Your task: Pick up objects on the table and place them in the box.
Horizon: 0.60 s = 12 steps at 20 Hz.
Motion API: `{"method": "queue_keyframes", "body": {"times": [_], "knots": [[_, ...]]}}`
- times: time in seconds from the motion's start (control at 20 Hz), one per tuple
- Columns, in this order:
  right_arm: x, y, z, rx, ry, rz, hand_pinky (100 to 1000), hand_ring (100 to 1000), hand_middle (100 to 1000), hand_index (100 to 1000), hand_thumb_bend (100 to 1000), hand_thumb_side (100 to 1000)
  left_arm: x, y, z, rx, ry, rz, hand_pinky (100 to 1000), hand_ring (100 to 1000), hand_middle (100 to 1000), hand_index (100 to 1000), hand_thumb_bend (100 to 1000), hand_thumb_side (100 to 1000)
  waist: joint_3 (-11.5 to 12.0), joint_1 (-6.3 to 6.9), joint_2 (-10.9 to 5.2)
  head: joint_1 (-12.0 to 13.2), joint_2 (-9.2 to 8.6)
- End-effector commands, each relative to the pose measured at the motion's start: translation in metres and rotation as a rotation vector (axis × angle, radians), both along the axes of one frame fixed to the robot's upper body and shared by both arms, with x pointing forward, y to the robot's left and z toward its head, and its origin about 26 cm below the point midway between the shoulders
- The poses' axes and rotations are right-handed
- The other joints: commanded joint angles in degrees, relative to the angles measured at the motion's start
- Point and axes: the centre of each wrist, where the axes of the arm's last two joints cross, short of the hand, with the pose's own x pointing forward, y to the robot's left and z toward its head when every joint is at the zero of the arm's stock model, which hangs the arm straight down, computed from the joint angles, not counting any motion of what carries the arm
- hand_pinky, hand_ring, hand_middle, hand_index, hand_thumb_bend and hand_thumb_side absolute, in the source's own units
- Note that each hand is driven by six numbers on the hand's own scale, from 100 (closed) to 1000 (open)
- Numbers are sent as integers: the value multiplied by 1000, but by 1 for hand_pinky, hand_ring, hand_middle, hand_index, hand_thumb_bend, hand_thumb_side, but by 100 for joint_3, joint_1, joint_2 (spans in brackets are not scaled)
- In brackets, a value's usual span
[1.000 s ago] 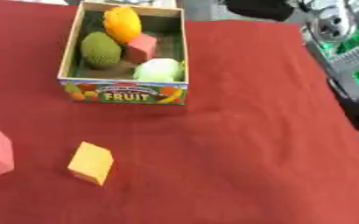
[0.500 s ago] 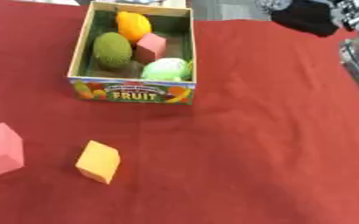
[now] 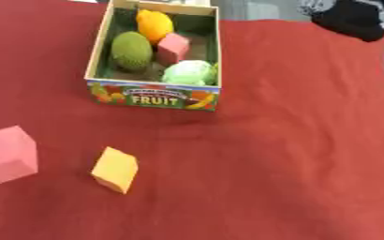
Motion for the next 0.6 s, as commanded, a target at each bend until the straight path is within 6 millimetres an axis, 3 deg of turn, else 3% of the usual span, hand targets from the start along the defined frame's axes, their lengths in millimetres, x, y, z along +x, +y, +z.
{"method": "queue_keyframes", "body": {"times": [0.05, 0.6], "knots": [[-5, -1, 10, -23, -34, -11, 850, 839, 762, 882, 100, 392, -2, -2, 12, 62, 9, 0, 981, 935, 866, 948, 786, 839, -1, 116, -81, 40, 0], [-4, 1, 7, -5, -22, -8, 849, 837, 761, 880, 100, 408, 4, -22, 19, 81, 99, -38, 987, 941, 868, 947, 746, 783, -57, 132, -95, 42, -7]]}}
